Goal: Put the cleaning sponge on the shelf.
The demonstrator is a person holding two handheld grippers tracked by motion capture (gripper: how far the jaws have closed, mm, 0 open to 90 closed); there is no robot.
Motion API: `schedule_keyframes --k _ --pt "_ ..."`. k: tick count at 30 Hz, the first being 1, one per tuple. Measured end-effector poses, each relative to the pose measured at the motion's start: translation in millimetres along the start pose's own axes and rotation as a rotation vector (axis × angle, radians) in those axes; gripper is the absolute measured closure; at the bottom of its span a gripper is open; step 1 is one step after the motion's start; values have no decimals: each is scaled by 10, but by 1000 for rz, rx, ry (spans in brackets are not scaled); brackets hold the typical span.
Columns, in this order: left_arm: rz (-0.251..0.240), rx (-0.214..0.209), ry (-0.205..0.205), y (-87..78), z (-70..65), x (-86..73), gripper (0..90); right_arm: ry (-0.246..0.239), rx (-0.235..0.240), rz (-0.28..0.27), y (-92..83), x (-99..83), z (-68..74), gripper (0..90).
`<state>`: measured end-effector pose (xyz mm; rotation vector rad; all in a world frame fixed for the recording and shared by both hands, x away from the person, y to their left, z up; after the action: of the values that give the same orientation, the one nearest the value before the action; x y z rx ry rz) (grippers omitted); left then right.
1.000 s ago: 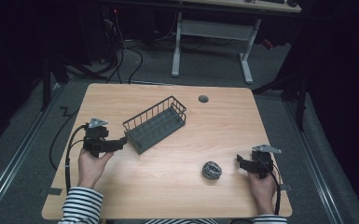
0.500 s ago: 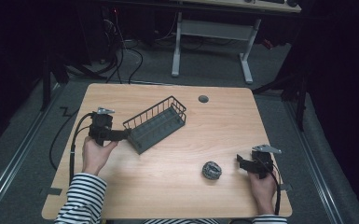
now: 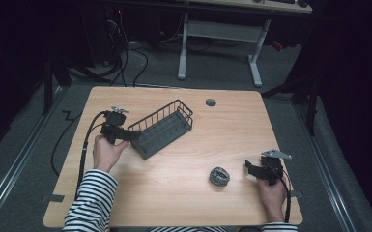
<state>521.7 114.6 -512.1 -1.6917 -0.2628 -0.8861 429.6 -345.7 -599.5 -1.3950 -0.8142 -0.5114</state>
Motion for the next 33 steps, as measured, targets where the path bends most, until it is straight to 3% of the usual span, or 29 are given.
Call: schedule_keyframes --k 6,17,33 --pt "17 15 4 51 -2 -17 271 0 0 0 0 0 0 282" --pt "8 -18 18 74 -74 -11 464 -1 0 0 0 0 0 281" --pt "9 -13 37 48 -139 -42 483 -1 1 0 0 0 2 279"
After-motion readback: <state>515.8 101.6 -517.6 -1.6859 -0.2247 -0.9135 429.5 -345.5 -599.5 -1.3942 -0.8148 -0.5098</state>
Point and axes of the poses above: each handheld gripper's, and its own axes: y roughly forward along the jaws, x roughly out of its top, z roughly to its left, the point moved 10 cm from there along y, roughly forward along the jaws, and after that the axes turned 3 degrees about -z, right-handed, at the moved point
